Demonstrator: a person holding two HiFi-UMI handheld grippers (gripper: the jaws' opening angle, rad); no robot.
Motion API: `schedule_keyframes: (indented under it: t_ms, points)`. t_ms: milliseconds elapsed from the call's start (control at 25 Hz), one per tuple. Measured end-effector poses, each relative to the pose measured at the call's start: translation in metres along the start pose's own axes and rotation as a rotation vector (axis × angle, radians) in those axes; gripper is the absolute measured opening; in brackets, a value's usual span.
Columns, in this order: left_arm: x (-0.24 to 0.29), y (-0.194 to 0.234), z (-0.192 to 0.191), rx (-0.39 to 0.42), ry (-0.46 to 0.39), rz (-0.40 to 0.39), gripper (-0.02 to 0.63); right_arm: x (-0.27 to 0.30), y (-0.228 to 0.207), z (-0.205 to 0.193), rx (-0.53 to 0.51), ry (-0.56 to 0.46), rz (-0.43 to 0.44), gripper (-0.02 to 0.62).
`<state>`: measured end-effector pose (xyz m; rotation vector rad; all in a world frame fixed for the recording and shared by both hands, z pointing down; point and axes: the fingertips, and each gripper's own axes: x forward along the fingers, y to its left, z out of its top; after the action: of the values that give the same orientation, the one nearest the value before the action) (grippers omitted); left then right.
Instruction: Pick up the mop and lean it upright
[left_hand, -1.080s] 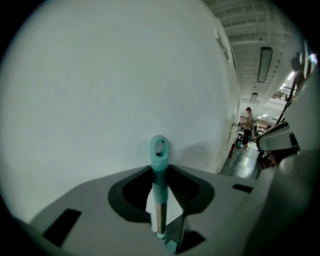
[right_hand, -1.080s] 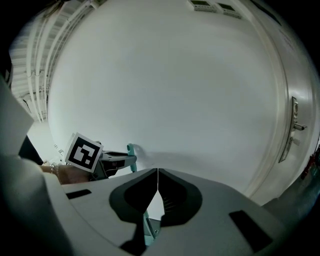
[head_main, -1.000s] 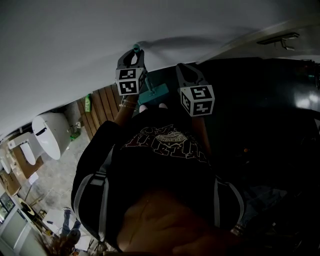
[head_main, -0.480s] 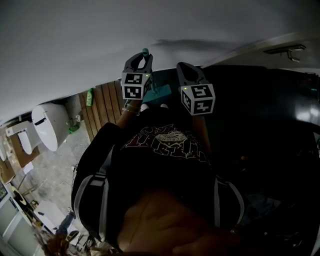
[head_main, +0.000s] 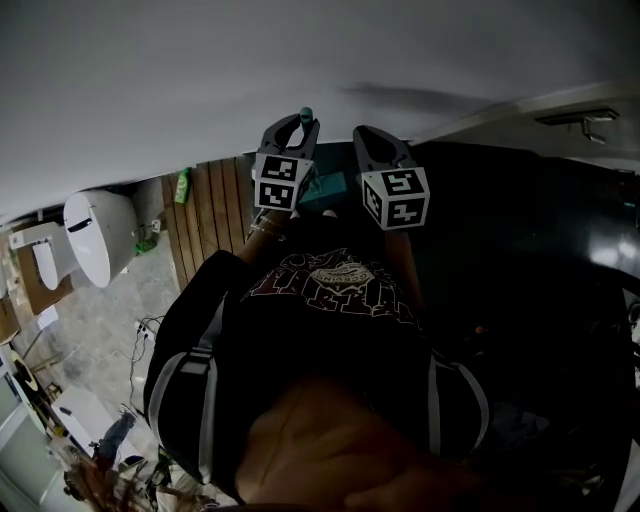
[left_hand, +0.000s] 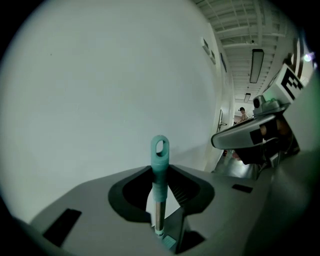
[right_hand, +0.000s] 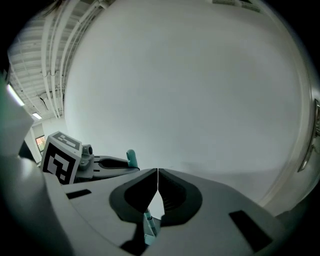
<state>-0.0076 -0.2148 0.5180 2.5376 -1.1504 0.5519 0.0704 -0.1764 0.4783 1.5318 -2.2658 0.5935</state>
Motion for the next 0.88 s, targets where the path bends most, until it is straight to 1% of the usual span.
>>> schedule_keyframes:
  t_ms: [560, 880]
  points:
    - [-0.036, -0.031, -0.017, 0.007, -0.012, 0.005, 0.144, -0.009, 0.020, -0.014, -0.036, 0.016, 0.069, 0.020]
    - [-0.062, -0.043, -0.026, 0.010, -0.022, 0.012, 0.145, -0.017, 0.038, -0.021, -0.054, 0.024, 0.101, 0.020]
